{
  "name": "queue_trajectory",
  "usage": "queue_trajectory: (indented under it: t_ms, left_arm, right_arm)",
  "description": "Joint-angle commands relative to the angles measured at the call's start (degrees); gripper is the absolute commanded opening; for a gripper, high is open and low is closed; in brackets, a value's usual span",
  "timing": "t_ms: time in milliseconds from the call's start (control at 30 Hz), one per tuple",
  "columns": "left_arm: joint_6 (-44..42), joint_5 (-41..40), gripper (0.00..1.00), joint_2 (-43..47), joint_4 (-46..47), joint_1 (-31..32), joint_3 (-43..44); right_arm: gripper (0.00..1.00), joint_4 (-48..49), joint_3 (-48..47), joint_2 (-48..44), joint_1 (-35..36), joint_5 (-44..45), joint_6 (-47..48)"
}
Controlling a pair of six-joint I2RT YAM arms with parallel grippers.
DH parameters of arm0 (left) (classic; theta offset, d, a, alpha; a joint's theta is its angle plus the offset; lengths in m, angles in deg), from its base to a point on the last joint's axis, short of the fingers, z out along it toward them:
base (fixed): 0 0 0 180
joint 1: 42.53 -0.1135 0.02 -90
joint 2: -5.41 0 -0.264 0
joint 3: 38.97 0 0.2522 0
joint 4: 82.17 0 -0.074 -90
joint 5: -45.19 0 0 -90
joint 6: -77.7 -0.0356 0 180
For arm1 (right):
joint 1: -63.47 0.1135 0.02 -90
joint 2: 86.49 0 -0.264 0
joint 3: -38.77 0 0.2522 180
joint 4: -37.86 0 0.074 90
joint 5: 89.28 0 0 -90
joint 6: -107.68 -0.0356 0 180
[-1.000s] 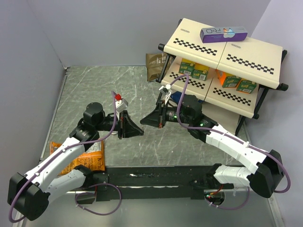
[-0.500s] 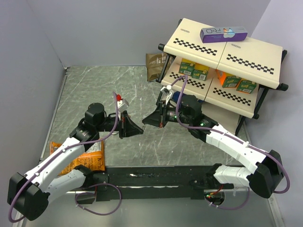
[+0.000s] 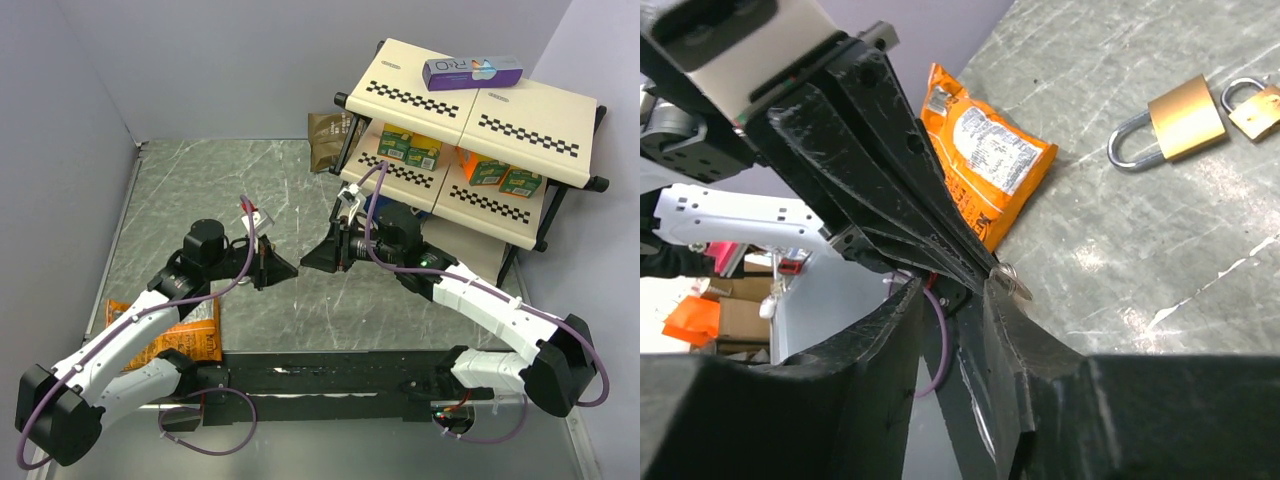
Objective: Unlock with the key
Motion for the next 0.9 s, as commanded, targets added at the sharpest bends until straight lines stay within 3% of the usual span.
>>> queue_trajectory:
  t_ms: [0, 300, 433, 867]
  left_arm:
    - [-1.79, -1.21, 0.01, 0.36, 0.83, 0.37, 2.26]
    - [-3.02, -2.87, 0.01, -0.34, -0.93, 1.16, 2.96]
    - [-3.73, 2.99, 0.01, -1.92, -1.11, 1.87, 3.41]
    - [-3.46, 8.99, 0.01, -3.33, -0.23, 2.04, 3.49]
  right_arm:
    - [0.43, -0.56, 0.31, 0.43, 0.05, 0.29, 1.25]
    - [0.62, -1.79, 0.84, 0.52, 0.14, 2.22, 2.39]
    - [0.66, -1.7, 0.84, 1.13, 0.14, 3.63, 5.99]
    - [0.4, 2.6, 4.88, -0.88, 0.49, -3.4, 13.02]
